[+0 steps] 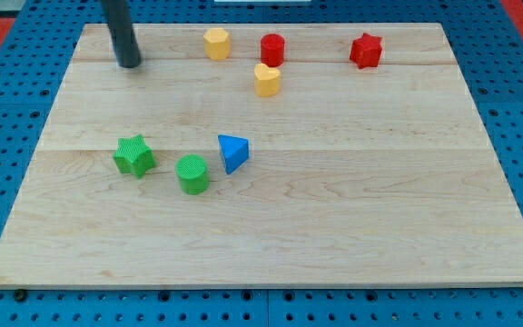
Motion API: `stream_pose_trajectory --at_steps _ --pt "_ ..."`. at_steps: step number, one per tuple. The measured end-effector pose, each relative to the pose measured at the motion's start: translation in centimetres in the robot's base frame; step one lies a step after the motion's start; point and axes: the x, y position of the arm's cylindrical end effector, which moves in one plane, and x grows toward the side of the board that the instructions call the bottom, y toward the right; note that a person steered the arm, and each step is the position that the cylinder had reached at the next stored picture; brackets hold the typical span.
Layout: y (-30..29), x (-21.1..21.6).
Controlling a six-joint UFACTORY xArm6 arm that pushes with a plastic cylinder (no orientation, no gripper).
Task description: Move yellow heart to diagonal bottom left of the red circle
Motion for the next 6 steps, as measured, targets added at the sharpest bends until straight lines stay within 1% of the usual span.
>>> stream_pose_trajectory --at_steps 5,6 --pt "0.9 0.0" --pt "6.4 -2.5"
